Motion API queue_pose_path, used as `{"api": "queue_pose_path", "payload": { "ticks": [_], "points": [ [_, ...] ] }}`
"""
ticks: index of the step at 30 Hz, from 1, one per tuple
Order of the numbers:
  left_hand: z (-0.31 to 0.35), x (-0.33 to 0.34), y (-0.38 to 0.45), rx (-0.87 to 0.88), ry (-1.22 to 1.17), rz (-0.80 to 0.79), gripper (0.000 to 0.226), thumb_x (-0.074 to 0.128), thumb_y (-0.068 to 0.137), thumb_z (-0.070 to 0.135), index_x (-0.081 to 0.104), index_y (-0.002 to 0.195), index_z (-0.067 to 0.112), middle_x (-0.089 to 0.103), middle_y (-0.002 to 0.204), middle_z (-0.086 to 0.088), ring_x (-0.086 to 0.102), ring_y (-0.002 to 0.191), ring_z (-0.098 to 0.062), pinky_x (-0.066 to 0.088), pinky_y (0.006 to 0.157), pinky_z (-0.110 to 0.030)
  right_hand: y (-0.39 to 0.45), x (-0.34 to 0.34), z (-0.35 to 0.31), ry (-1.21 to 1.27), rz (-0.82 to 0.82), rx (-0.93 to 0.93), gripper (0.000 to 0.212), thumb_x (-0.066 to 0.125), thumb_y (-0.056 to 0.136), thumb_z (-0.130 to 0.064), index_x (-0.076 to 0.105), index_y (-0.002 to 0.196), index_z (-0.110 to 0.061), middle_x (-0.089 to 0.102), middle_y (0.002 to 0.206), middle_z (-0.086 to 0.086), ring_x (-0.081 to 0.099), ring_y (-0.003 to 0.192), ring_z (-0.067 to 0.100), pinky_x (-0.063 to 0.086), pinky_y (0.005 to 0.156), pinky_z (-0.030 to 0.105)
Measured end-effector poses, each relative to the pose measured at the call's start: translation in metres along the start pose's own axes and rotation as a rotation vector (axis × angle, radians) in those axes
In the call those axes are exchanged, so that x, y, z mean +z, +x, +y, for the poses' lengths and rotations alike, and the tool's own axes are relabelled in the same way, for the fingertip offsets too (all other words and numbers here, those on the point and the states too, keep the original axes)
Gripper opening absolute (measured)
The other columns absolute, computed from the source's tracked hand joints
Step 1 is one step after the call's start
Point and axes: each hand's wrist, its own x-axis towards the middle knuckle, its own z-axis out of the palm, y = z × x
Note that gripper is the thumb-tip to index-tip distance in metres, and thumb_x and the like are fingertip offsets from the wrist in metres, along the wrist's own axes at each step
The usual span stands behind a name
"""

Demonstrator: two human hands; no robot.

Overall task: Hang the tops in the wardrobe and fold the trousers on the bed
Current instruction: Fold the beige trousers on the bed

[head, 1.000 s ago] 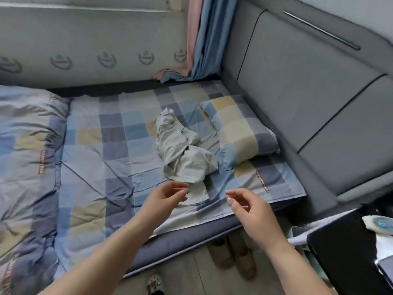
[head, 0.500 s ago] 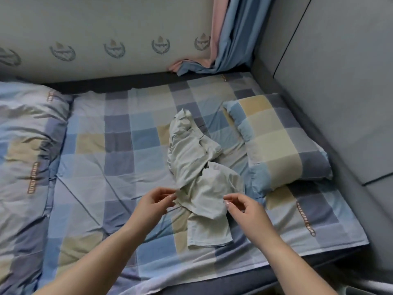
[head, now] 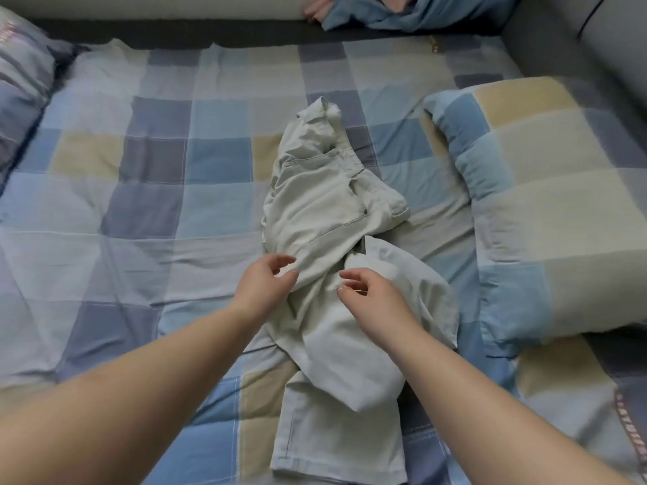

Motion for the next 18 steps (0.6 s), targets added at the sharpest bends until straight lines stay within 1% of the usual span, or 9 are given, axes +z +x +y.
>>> {"api": "queue_pose_path", "payload": {
  "ticks": [2, 5, 9, 11, 12, 14, 15, 16, 18],
  "points": [
    [-0.004, 0.011, 0.018, 0.038, 0.070, 0.017, 0.026, 0.060, 0.089, 0.024, 0.064, 0.115, 0.022, 0.060, 0.114, 0.005, 0.053, 0.117, -0.014, 0.046, 0.096, -0.033, 0.015, 0.006, 0.011, -0.037, -0.012, -0.002, 0.029, 0.059, 0.088, -0.032, 0.057, 0.117, -0.031, 0.055, 0.101, -0.017, 0.056, 0.094, 0.002, 0.042, 0.078, 0.020],
    [-0.013, 0.024, 0.049, 0.086, 0.139, 0.065, 0.036, 0.062, 0.088, 0.025, 0.060, 0.123, 0.020, 0.058, 0.130, 0.000, 0.050, 0.123, -0.017, 0.037, 0.092, -0.023, 0.035, 0.015, 0.026, -0.085, -0.036, -0.012, 0.033, 0.059, 0.089, -0.033, 0.055, 0.121, -0.031, 0.055, 0.107, -0.013, 0.055, 0.097, 0.003, 0.041, 0.079, 0.020],
    [-0.023, 0.035, 0.073, 0.081, 0.182, 0.031, 0.058, 0.066, 0.084, 0.020, 0.046, 0.138, 0.019, 0.052, 0.136, -0.007, 0.051, 0.123, -0.024, 0.040, 0.102, -0.029, 0.051, 0.021, 0.037, -0.064, -0.051, 0.021, 0.038, 0.059, 0.090, -0.032, 0.051, 0.127, -0.029, 0.052, 0.106, -0.013, 0.053, 0.091, -0.001, 0.039, 0.069, 0.012],
    [-0.025, 0.037, 0.076, 0.064, 0.194, 0.014, 0.054, 0.066, 0.084, 0.015, 0.049, 0.135, 0.019, 0.058, 0.129, -0.006, 0.057, 0.116, -0.023, 0.043, 0.101, -0.031, 0.056, 0.024, 0.037, -0.051, -0.045, 0.039, 0.042, 0.059, 0.090, -0.033, 0.048, 0.130, -0.028, 0.051, 0.107, -0.012, 0.052, 0.093, 0.002, 0.038, 0.073, 0.016],
    [-0.026, 0.037, 0.076, 0.061, 0.196, 0.019, 0.048, 0.065, 0.085, 0.014, 0.054, 0.131, 0.019, 0.063, 0.121, -0.003, 0.060, 0.110, -0.020, 0.044, 0.097, -0.029, 0.057, 0.027, 0.036, -0.040, -0.041, 0.050, 0.044, 0.059, 0.090, -0.033, 0.047, 0.132, -0.027, 0.051, 0.109, -0.010, 0.053, 0.094, 0.005, 0.038, 0.077, 0.019],
    [-0.025, 0.033, 0.068, 0.055, 0.177, 0.006, 0.035, 0.063, 0.087, 0.015, 0.062, 0.122, 0.020, 0.068, 0.102, 0.004, 0.063, 0.095, -0.013, 0.046, 0.084, -0.022, 0.059, 0.032, 0.033, -0.005, -0.042, 0.075, 0.050, 0.060, 0.089, -0.035, 0.044, 0.135, -0.025, 0.053, 0.110, -0.007, 0.054, 0.094, 0.010, 0.041, 0.081, 0.024],
    [-0.024, 0.031, 0.062, 0.047, 0.122, -0.047, 0.031, 0.064, 0.088, 0.016, 0.065, 0.118, 0.020, 0.069, 0.095, 0.008, 0.063, 0.087, -0.008, 0.047, 0.076, -0.018, 0.059, 0.035, 0.032, 0.043, -0.040, 0.095, 0.054, 0.060, 0.088, -0.035, 0.041, 0.137, -0.025, 0.054, 0.113, -0.006, 0.055, 0.098, 0.011, 0.044, 0.085, 0.026],
    [-0.021, 0.027, 0.053, 0.034, 0.013, -0.143, 0.027, 0.065, 0.088, 0.015, 0.068, 0.115, 0.019, 0.070, 0.093, 0.008, 0.065, 0.083, -0.005, 0.047, 0.070, -0.013, 0.060, 0.038, 0.029, 0.111, -0.033, 0.119, 0.058, 0.061, 0.087, -0.036, 0.038, 0.139, -0.025, 0.056, 0.120, -0.005, 0.056, 0.105, 0.012, 0.046, 0.092, 0.031],
    [-0.011, 0.016, 0.033, 0.015, -0.269, -0.402, 0.028, 0.067, 0.087, 0.010, 0.068, 0.115, 0.012, 0.074, 0.097, 0.000, 0.068, 0.088, -0.007, 0.049, 0.068, -0.011, 0.064, 0.043, 0.021, 0.285, 0.032, 0.167, 0.071, 0.064, 0.084, -0.039, 0.031, 0.144, -0.020, 0.051, 0.136, 0.002, 0.051, 0.122, 0.018, 0.042, 0.104, 0.042]
  ]
}}
